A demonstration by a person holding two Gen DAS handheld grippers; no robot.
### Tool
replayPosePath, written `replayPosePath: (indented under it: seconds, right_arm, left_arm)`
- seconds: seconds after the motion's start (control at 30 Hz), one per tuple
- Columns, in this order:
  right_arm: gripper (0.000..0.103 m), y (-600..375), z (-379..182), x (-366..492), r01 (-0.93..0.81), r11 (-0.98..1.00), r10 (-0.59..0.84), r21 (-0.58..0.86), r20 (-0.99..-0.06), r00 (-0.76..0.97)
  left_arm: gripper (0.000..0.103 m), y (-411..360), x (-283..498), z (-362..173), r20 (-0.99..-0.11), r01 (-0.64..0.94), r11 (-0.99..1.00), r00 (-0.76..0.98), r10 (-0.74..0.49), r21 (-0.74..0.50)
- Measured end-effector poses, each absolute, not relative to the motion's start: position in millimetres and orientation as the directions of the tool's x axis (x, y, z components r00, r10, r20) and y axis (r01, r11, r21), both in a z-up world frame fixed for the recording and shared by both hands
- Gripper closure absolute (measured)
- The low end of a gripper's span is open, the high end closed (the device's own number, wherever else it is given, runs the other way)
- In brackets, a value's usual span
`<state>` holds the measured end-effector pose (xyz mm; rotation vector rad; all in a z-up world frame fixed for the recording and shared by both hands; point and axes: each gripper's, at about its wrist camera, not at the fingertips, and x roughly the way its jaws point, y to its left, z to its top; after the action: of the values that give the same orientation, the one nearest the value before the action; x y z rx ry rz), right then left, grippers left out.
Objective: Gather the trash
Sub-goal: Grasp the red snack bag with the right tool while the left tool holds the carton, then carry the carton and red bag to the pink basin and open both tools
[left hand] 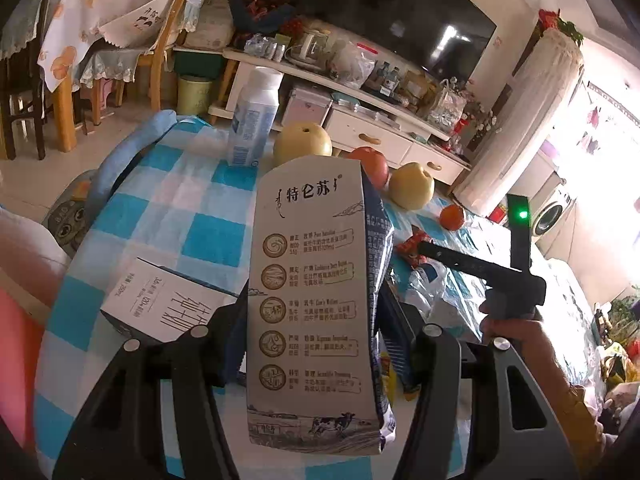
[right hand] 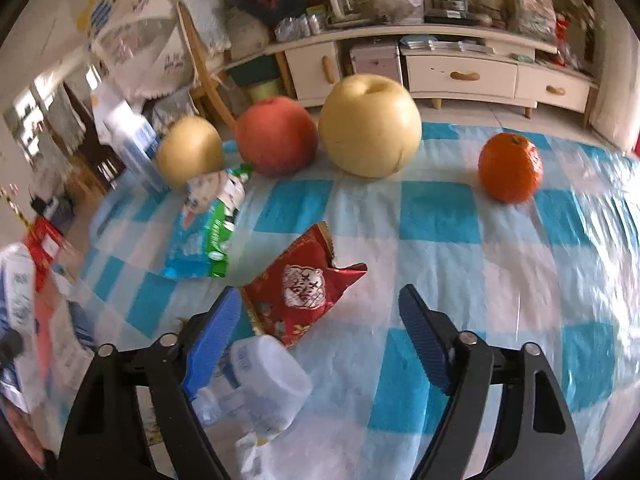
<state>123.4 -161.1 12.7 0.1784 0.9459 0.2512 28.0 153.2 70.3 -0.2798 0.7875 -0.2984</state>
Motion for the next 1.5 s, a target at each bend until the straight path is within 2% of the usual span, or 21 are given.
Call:
replayPosePath:
  seconds: [0.23, 0.27, 0.3, 0.4, 0.47, 0.73, 0.97, 1.17, 1.5]
  right_arm:
    - [0.038, -159.7, 8.6, 135.3, -0.165, 0.952, 0.306, 0.258, -0.773, 0.555]
    - [0.04, -157.5, 8.7, 135.9, -0.18, 0.949, 0.315, 0.258, -0.772, 0.553]
    - [0.047, -154.8, 9.6, 135.4, -0.193, 0.946, 0.325, 0.262, -0.769, 0.551]
    - [0.05, -144.9, 13.4, 130.4, -0.222, 0.955, 0.292, 0.198, -0.769, 0.569]
    - [0.061, -139.3, 15.7, 126.9, -0.246, 0.953, 0.291, 0.177, -0.762, 0.578]
    - [0.076, -128.0, 27.6, 108.1, -0.25, 0.964, 0.238, 0.092, -0.721, 0.651]
    - [0.079, -128.3, 56.9, 86.2, -0.213, 0.973, 0.222, 0.095, -0.648, 0.728]
    - [0.08, -114.0, 88.5, 52.4, -0.228, 0.963, 0.269, 0.145, -0.593, 0.759]
    - [0.081, 7.7, 142.7, -21.1, -0.465, 0.853, 0.517, 0.235, -0.501, 0.695]
  left_arm:
    - [0.044, 157.5, 31.3, 61.5, -0.653, 0.174, 0.915, 0.654, -0.383, -0.363]
    - [0.044, 158.4, 31.8, 59.6, -0.655, 0.172, 0.915, 0.651, -0.384, -0.365]
    - [0.044, 159.8, 32.5, 57.4, -0.657, 0.169, 0.911, 0.645, -0.39, -0.375]
    - [0.044, 160.8, 32.1, 53.1, -0.664, 0.169, 0.912, 0.638, -0.39, -0.373]
    - [0.044, 161.3, 31.5, 52.0, -0.672, 0.167, 0.918, 0.637, -0.378, -0.359]
    - [0.044, 172.2, 26.2, 55.0, -0.664, 0.165, 0.923, 0.651, -0.367, -0.349]
    - [0.044, 190.4, 16.3, 66.5, -0.639, 0.156, 0.926, 0.683, -0.353, -0.345]
    - [0.044, 210.6, 5.1, 78.1, -0.611, 0.135, 0.925, 0.715, -0.339, -0.354]
    - [0.044, 275.0, -25.1, 109.3, -0.544, 0.041, 0.926, 0.799, -0.256, -0.376]
